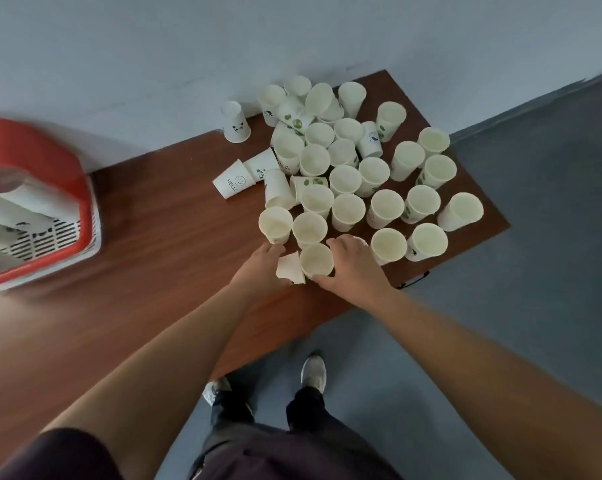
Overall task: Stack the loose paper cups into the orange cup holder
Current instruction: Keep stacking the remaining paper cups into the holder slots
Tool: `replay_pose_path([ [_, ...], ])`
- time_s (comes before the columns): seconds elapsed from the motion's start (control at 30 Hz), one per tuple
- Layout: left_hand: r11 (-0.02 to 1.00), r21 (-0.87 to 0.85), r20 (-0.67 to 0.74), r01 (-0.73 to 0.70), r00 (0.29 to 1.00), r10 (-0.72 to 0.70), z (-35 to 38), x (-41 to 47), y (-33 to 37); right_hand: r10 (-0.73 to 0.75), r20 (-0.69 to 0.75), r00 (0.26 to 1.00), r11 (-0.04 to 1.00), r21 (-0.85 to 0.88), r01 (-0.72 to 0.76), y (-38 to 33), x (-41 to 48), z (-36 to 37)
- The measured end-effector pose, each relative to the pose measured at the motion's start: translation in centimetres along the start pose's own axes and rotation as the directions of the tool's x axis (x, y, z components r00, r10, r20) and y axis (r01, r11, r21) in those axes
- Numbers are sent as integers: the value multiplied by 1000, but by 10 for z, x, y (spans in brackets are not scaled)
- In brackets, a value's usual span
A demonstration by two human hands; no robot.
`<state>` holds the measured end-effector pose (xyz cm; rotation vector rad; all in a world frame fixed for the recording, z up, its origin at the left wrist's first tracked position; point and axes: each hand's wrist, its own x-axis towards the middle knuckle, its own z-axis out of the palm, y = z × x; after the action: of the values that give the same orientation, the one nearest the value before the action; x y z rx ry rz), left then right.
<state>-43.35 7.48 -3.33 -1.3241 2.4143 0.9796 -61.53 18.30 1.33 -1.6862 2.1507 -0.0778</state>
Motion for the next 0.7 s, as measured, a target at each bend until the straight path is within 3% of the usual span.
replay_pose_path([
  [0.33, 998, 62, -49, -9, 999, 12, 25, 2, -10, -58, -29, 998, 975, -215, 51, -6, 16, 26],
  [0.6, 952, -285, -132, 111, 979, -154, 6, -42, -49, -115, -44, 992, 990, -92, 111, -25, 11, 10],
  [0.7, 841, -522, -180, 142, 946, -271, -10, -62, -67, -122, -25, 992, 992, 36, 123, -47, 20, -11],
])
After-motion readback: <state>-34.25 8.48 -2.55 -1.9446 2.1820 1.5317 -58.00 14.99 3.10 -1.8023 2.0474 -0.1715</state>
